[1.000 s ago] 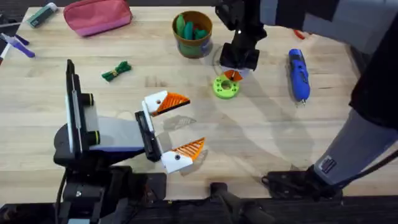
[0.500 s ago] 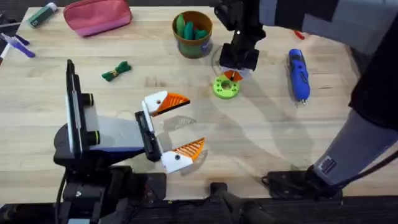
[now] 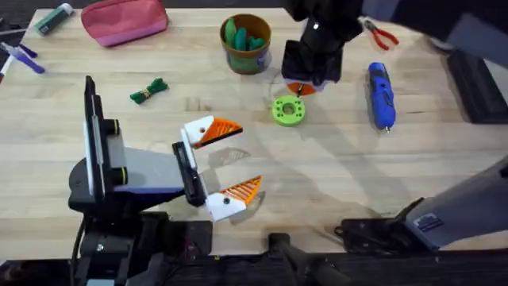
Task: Pick up the gripper from the table and insert it into the empty holder that is missing its gripper. Then pick up a screw, insert it into the mounting hole, and use the screwdriver to tighten it. Finally, clean up the table by picking up the vegetable and placing it into the bucket.
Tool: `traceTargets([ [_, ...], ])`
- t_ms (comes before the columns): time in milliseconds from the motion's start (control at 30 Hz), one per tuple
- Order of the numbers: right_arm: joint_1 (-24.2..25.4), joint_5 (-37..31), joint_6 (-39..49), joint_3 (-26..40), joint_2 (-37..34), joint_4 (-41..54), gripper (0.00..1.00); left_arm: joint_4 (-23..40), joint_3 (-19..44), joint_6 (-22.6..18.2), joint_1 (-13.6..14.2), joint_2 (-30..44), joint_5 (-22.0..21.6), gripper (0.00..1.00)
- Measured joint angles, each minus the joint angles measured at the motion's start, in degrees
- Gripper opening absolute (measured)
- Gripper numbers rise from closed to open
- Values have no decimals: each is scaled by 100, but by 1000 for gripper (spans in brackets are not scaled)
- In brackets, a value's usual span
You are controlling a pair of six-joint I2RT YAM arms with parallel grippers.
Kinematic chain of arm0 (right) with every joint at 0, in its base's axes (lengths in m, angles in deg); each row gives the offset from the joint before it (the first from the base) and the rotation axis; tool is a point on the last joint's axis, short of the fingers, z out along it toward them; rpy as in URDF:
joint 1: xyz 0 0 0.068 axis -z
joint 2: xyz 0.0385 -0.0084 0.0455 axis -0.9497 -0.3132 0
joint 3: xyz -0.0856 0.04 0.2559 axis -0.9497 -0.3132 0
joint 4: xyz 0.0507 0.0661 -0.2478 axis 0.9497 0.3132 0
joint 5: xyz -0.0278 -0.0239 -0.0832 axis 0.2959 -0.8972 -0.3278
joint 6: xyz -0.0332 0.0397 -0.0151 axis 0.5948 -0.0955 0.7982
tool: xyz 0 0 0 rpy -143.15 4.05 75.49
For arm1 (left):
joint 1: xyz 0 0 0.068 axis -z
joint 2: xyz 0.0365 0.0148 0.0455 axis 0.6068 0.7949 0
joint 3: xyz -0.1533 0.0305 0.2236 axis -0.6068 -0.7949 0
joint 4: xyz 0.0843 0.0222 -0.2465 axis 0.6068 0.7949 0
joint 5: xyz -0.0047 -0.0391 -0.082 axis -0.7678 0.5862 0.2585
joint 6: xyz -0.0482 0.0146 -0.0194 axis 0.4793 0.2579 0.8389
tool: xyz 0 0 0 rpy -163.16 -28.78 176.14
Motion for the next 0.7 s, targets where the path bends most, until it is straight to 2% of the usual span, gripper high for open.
traceTargets([
  [333, -145, -207, 737, 1095, 331, 905, 6, 0, -2, 0, 0, 0, 0, 987],
  [700, -482, -154, 1662, 1214, 560, 848, 6, 0, -1, 0, 0, 0, 0, 988],
])
